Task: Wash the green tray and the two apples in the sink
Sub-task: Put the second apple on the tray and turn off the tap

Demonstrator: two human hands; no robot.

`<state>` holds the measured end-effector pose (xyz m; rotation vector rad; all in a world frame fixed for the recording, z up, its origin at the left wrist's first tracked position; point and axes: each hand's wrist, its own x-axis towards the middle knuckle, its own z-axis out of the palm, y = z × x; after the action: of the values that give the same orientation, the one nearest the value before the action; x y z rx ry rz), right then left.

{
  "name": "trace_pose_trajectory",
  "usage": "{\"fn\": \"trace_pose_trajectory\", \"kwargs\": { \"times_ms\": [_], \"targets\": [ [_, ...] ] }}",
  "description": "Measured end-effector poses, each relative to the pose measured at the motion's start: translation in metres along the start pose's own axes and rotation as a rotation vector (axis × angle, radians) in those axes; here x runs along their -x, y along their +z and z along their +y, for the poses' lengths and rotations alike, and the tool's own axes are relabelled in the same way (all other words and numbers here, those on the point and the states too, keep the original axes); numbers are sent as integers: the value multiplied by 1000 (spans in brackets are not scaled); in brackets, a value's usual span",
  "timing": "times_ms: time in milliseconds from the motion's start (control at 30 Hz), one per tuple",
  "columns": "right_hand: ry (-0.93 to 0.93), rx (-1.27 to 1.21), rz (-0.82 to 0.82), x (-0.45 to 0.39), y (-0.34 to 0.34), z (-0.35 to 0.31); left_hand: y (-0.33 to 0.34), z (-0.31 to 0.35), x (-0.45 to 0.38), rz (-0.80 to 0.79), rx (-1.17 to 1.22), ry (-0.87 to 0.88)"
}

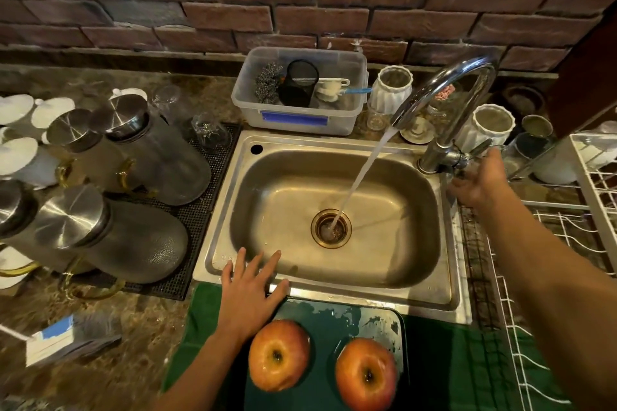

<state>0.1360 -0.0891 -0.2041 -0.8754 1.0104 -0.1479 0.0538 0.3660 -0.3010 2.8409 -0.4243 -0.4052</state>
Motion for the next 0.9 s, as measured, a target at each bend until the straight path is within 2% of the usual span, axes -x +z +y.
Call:
{"fn": "trace_pose_trajectory", "kwargs": {
  "times_ms": [600,700,900],
  "targets": [
    [-61,-109,68,-23,12,-6,-6,6,1,8,8,-22],
    [-92,-146,115,-31,11,-7,-7,7,1,9,5,-21],
    [-160,-34,289,-28,20,-3,-7,7,1,14,-1,-20]
  ]
}}
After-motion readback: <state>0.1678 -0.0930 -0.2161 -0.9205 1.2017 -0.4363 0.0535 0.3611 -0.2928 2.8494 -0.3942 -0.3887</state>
